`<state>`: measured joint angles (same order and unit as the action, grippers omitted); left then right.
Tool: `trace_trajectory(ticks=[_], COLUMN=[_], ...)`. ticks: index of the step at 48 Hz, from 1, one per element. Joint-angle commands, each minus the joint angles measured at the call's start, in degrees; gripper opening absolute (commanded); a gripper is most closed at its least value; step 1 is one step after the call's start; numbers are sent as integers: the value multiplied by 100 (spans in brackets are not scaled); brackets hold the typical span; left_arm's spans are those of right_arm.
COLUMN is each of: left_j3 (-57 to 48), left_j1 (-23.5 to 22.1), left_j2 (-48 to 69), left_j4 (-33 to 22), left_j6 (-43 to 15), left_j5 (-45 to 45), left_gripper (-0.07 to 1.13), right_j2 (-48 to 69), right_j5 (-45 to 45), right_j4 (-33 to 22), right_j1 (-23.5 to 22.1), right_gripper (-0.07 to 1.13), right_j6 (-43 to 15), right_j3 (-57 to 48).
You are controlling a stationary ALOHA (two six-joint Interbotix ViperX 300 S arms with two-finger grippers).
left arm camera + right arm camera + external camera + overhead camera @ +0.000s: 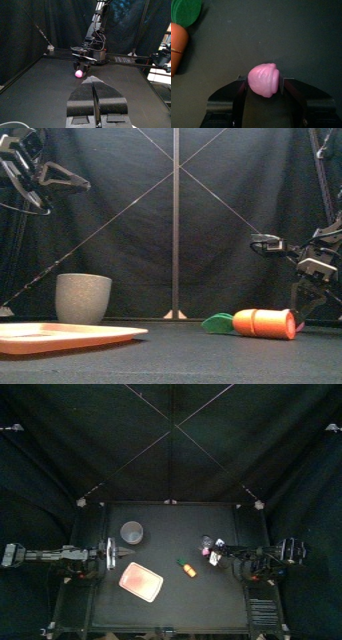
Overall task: Pick the pink ball then place it on the pink plate
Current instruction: Place pink ball on the pink plate
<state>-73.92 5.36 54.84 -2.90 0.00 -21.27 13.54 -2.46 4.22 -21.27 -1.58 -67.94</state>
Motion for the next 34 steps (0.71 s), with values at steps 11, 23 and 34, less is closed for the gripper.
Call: trace_trajectory(ticks=[11, 23, 34], left_j3=[44, 44, 53], left_j1=[18, 9, 9], left_j2=[-9, -9, 0], left_j4=[-9, 9, 9], left_j6=[-9, -18, -9], left_j5=[-44, -53, -44], left_gripper=[-1, -1, -1], right_j2=[167, -1345, -2971], right_j5=[-79, -563, -606], right_j4=[-9, -167, -220], right_j1=[1239, 2171, 2435], right_gripper=[66, 66, 66], right_j6=[26, 18, 18], right_j3=[1582, 3349, 4966])
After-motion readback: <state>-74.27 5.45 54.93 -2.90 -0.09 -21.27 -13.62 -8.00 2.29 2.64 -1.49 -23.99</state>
